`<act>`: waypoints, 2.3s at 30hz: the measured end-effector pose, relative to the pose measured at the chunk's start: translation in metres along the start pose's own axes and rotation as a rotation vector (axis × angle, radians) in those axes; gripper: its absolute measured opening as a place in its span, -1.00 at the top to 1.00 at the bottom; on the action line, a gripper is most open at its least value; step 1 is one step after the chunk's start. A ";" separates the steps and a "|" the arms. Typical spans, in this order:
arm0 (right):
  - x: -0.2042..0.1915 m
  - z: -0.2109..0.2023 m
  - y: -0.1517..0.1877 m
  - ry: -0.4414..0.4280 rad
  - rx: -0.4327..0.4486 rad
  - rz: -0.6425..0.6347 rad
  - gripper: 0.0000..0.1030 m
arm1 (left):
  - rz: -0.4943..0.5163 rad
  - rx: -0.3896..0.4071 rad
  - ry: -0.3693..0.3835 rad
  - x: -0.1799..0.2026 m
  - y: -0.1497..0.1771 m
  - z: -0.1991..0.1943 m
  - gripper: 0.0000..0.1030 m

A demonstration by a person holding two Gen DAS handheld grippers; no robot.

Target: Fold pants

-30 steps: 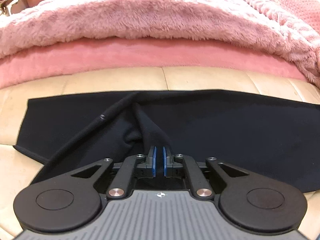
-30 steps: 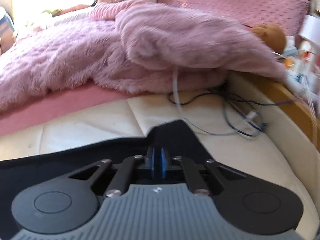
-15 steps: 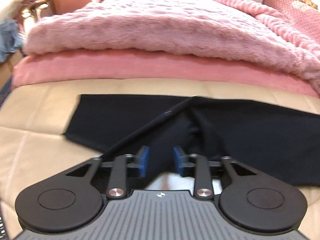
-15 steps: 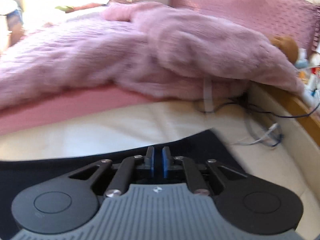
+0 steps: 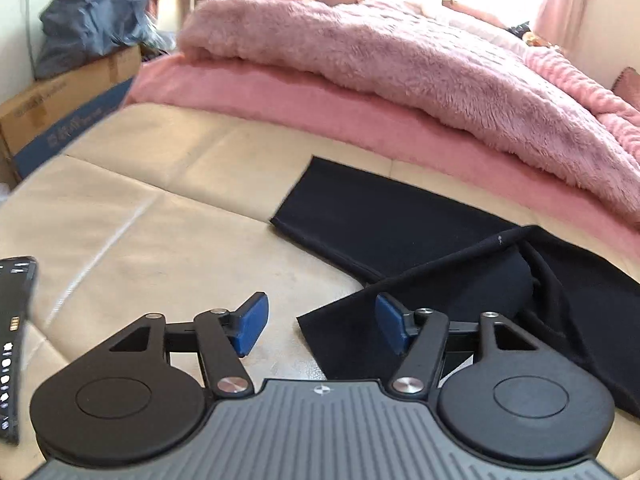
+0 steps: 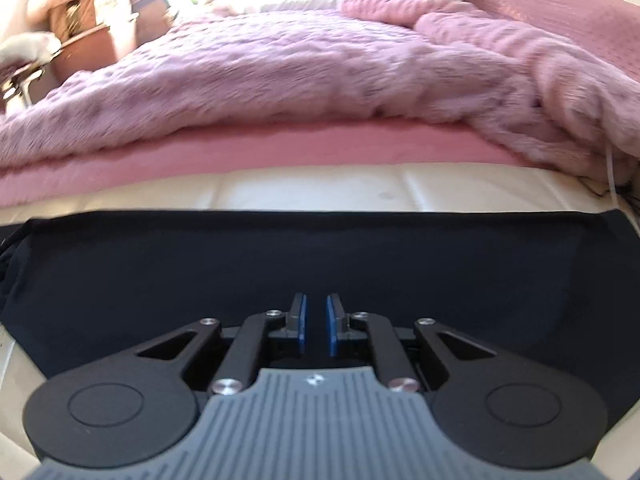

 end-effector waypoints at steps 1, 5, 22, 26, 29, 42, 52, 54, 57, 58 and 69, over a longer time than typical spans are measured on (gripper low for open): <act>-0.006 0.002 0.000 -0.002 -0.006 -0.005 0.88 | 0.006 -0.009 0.019 0.001 0.000 0.004 -0.14; -0.026 0.006 -0.003 0.002 -0.025 -0.027 0.86 | 0.033 -0.010 0.063 0.008 0.004 0.009 0.61; -0.042 0.007 -0.005 0.016 -0.040 -0.080 0.80 | 0.128 0.123 0.094 0.004 -0.058 -0.012 1.00; -0.040 0.013 -0.004 0.028 -0.061 -0.088 0.80 | 0.228 0.123 0.060 0.010 -0.089 0.005 1.00; -0.037 0.018 -0.004 0.038 -0.071 -0.082 0.80 | 0.283 0.094 0.031 0.011 -0.113 0.028 1.00; -0.036 0.023 -0.004 0.043 -0.085 -0.109 0.79 | 0.349 0.004 -0.055 0.008 -0.138 0.094 0.77; -0.045 0.001 -0.007 0.052 -0.044 -0.158 0.77 | -0.145 -0.050 0.193 -0.058 -0.082 0.033 0.49; -0.048 -0.005 -0.004 0.041 -0.050 -0.163 0.77 | -0.289 -0.075 0.250 -0.065 -0.061 0.035 0.49; -0.051 -0.010 0.004 0.034 -0.060 -0.168 0.77 | -0.443 -0.080 0.282 -0.069 -0.046 0.042 0.49; -0.052 -0.010 0.006 0.036 -0.063 -0.167 0.77 | -0.491 -0.079 0.299 -0.070 -0.045 0.046 0.49; -0.056 -0.016 0.014 0.041 -0.071 -0.164 0.74 | -0.642 -0.092 0.273 -0.070 -0.047 0.061 0.46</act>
Point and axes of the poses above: each gripper's, at about its wrist camera, not at the fingertips, and z roughly the way its jaws point, x to its right, y to its underside, the point moved 7 cm from there along z, roughly the way its jaws point, and after that the axes turned 4 degrees about -x, right-handed, at the moved point
